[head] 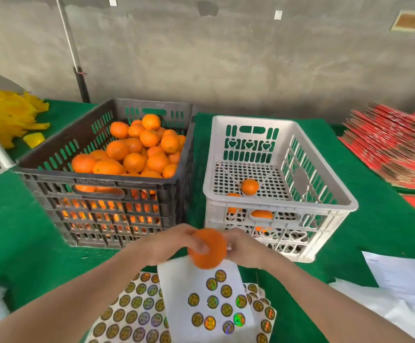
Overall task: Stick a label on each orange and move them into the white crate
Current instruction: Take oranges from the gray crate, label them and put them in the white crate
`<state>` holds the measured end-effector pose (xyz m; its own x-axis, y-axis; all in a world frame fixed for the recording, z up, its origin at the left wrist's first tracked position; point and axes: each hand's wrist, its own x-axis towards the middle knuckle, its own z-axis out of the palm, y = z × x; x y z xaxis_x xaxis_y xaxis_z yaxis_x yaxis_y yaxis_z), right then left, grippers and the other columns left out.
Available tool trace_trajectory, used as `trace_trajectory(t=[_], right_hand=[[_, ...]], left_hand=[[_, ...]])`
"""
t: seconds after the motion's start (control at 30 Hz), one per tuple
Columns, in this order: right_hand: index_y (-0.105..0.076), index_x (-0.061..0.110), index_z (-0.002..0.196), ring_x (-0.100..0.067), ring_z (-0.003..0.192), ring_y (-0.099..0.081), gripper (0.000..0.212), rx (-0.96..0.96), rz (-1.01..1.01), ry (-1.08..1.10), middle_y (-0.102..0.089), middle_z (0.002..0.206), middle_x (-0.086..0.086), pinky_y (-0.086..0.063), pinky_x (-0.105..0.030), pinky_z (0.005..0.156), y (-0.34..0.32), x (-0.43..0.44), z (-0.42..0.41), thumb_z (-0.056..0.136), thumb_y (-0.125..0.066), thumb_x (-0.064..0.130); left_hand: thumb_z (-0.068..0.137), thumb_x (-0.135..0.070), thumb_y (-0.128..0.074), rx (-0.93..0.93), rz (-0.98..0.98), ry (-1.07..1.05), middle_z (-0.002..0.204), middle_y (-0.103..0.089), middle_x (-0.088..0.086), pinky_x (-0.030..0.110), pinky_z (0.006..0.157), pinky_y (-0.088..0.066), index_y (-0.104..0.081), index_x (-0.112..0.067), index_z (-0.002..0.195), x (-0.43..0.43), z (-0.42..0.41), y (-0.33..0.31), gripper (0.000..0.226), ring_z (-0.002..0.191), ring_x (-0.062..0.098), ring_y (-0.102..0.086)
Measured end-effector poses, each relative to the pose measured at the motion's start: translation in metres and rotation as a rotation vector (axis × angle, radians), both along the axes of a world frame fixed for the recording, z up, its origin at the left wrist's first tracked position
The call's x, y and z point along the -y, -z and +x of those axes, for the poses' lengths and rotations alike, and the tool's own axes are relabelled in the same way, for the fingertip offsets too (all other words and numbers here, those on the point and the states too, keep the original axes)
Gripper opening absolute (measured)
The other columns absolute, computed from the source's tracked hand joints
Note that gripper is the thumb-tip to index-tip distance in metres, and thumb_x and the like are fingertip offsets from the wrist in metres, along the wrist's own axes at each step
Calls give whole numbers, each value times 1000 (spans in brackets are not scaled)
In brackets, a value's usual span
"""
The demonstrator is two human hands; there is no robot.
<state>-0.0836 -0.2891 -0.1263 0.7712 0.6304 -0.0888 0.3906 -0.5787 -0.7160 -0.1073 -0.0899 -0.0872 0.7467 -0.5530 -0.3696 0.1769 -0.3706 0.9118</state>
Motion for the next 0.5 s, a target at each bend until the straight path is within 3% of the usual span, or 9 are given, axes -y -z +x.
trace_trajectory(t=[0.1, 0.2, 0.27, 0.33, 0.4, 0.5], right_hand=[[-66, 4, 96, -13, 91, -58, 12, -16, 160, 117, -61, 94, 2, -48, -30, 87, -4, 1, 1, 85, -66, -1], [-55, 18, 101, -16, 104, -55, 23, 24, 216, 244, -57, 109, 5, -48, -38, 90, -7, 6, -5, 86, -67, 7], [-55, 20, 100, -14, 111, -52, 20, 128, 237, 250, -56, 116, 5, -46, -31, 92, -7, 14, -13, 86, -68, 12], [-64, 19, 99, -14, 122, -43, 15, 281, 227, 196, -50, 125, 4, -34, -25, 102, -8, 21, -22, 85, -70, 16], [-72, 18, 97, -16, 125, -37, 15, 425, 209, 128, -49, 127, 0, -25, -27, 107, -12, 23, -28, 82, -72, 18], [-75, 19, 100, -16, 110, -43, 21, 562, 204, 50, -57, 110, -8, -35, -38, 97, -18, 18, -32, 79, -73, 16]], left_hand=[[54, -43, -69, -78, -24, 61, 91, -58, 13, 41, 94, -35, -63, 11, 99, 3, 5, 15, 70, 89, 23, -54], [51, -43, -79, -159, -167, 7, 87, -72, 4, 33, 88, -45, -75, -10, 85, -2, 13, 22, 48, 83, 16, -66], [42, -51, -87, -217, -291, -60, 98, -73, 6, 34, 87, -50, -70, -14, 104, -8, 19, 26, 74, 92, 19, -68], [39, -51, -90, -264, -402, -113, 104, -71, 12, 37, 83, -54, -60, -12, 117, -12, 24, 26, 92, 95, 25, -68], [38, -51, -91, -264, -483, -151, 105, -71, 14, 37, 79, -55, -60, -11, 117, -12, 27, 26, 94, 93, 27, -69], [40, -55, -88, -258, -547, -178, 104, -70, 17, 39, 77, -55, -62, -9, 114, -10, 29, 25, 91, 92, 30, -68]])
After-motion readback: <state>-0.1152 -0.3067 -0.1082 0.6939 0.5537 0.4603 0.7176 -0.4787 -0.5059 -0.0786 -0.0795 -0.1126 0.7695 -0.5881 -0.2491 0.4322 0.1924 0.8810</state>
